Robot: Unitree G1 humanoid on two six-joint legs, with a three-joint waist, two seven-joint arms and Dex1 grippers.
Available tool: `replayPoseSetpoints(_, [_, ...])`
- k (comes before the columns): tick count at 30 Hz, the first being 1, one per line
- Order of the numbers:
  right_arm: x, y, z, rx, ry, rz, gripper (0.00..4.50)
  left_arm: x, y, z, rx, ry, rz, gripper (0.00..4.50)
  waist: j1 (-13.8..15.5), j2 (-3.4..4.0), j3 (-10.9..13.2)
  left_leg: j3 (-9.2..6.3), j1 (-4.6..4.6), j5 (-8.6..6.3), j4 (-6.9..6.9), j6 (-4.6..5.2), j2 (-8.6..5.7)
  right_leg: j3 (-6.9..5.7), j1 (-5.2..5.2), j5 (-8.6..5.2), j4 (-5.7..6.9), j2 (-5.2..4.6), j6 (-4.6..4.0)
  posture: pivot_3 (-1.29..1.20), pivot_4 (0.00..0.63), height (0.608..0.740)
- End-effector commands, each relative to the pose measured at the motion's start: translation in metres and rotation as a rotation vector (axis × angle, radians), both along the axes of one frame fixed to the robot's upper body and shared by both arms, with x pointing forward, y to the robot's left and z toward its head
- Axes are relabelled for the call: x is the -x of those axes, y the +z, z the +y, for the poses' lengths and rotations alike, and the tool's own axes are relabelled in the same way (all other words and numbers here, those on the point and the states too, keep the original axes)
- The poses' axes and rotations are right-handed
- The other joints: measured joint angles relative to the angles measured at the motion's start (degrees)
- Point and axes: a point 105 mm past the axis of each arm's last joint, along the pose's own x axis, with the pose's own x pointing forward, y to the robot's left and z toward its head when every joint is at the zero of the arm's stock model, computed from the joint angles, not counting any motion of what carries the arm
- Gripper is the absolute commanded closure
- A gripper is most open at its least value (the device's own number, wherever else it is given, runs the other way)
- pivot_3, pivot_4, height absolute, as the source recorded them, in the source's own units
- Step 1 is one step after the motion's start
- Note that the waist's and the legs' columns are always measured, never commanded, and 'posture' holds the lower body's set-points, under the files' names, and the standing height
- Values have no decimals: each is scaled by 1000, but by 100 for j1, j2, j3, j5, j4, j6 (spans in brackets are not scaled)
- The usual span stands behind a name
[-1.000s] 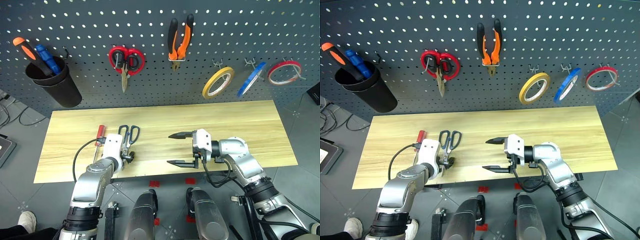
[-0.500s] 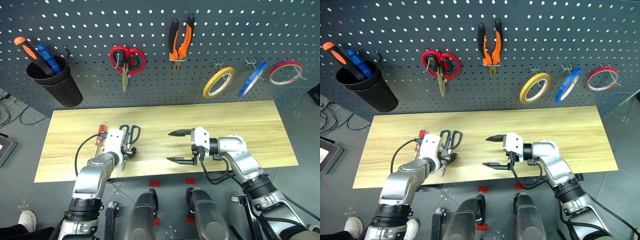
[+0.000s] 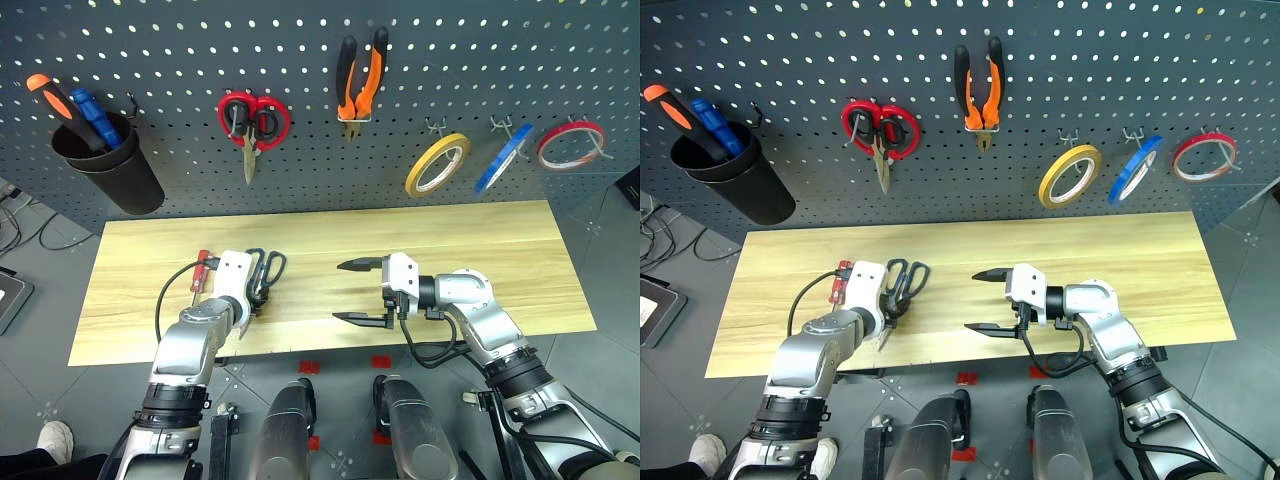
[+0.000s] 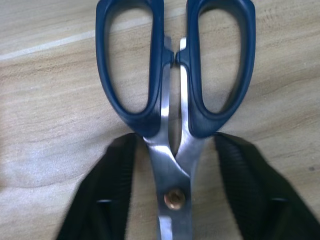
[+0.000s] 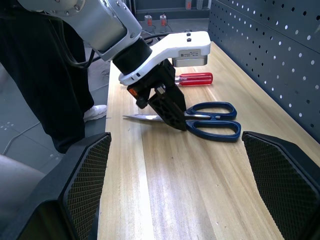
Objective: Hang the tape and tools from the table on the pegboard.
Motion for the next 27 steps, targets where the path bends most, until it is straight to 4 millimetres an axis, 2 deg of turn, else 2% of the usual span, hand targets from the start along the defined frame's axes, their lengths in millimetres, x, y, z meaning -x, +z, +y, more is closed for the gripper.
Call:
replayPoseSetpoints(1, [0,5,3,-13,9,-21,0,10,-11,5,-11,17,50,3317,0,1,0,0,0,0,0,0,0,0,0,0,0,0,0,-133,421,740])
replayPoseSetpoints(3, [0,4,3,-12,8,-22,0,12,-11,6,-12,18,52,3847,0,1,1,0,0,0,-2,0,0,0,0,0,-1,0,0,-131,419,740])
replayPoseSetpoints(12, [1,8,-1,-23,4,-25,0,18,-7,8,-24,10,43,3887,-1,2,2,0,0,3,-4,-8,1,0,-1,0,-4,0,0,-133,407,740])
replayPoseSetpoints(17, [0,17,-5,-54,-20,-28,0,27,11,-7,-45,-84,-48,3887,-13,1,2,1,-6,8,-7,-19,1,1,-7,0,-8,0,0,-144,379,740])
replayPoseSetpoints(23, [2,41,-20,-134,-87,-6,0,48,46,-29,-74,-188,-238,3887,2,1,-1,-8,-21,16,-7,-38,2,-3,-13,0,-14,-2,0,-137,341,740])
replayPoseSetpoints(27, [6,59,-26,-225,-139,18,0,65,65,-50,-80,-296,-349,3887,6,-1,-16,-18,-28,19,-9,-44,1,-12,-14,0,-18,-2,0,-136,308,740])
